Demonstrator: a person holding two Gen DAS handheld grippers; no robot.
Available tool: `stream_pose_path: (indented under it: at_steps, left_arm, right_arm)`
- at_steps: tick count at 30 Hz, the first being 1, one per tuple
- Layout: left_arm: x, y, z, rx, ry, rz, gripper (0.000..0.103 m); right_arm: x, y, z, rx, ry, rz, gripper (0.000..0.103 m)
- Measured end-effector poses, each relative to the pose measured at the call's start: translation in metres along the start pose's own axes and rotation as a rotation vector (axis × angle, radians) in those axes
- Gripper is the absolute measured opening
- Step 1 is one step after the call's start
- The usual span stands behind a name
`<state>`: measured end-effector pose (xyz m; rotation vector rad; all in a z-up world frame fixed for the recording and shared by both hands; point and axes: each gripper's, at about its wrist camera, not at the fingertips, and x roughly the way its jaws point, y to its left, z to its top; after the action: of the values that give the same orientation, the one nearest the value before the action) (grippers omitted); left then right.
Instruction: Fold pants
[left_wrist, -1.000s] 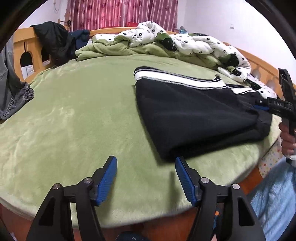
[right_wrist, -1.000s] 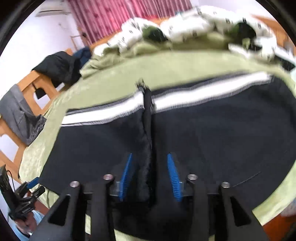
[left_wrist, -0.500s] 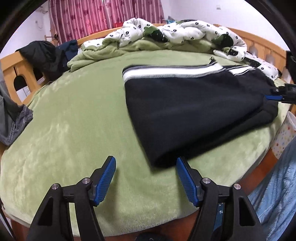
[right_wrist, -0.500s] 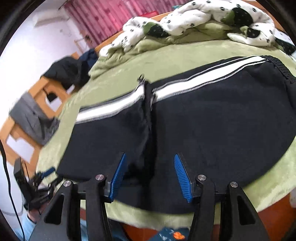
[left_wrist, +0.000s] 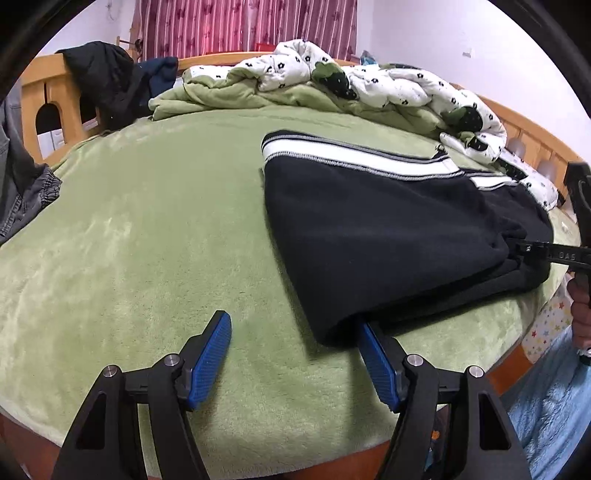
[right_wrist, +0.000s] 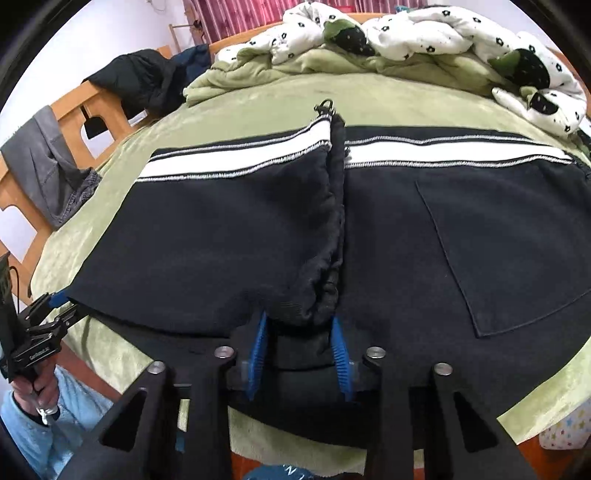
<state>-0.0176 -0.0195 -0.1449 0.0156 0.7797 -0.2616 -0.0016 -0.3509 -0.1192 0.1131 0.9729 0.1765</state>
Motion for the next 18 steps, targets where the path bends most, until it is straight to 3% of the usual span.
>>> stream_pose_path:
  at_steps: [2, 9, 13, 16, 18]
  left_arm:
    - [-0.007, -0.004, 0.001, -0.004, -0.017, -0.056, 0.066]
    - [0.004, -0.016, 0.003, 0.053, 0.008, 0.010, 0.066]
    - [0.009, -0.013, 0.005, 0.007, -0.016, 0.013, 0.066]
    - [0.008, -0.009, 0.005, -0.021, -0.080, 0.030, 0.069]
    - [0.021, -0.009, 0.003, -0.031, -0.037, 0.039, 0.069]
  right_arm:
    - [-0.003, -0.002, 0.000, 0.025, -0.009, 0.017, 0.028]
    - [-0.004, -0.005, 0.001, 0.060, -0.019, 0.038, 0.027]
    - [-0.007, -0.007, 0.002, 0.078, -0.038, 0.053, 0.024]
    - [-0.014, -0.009, 0.000, 0.096, -0.077, 0.064, 0.020]
    - [-0.016, -0.008, 0.000, 0.098, -0.097, 0.064, 0.019]
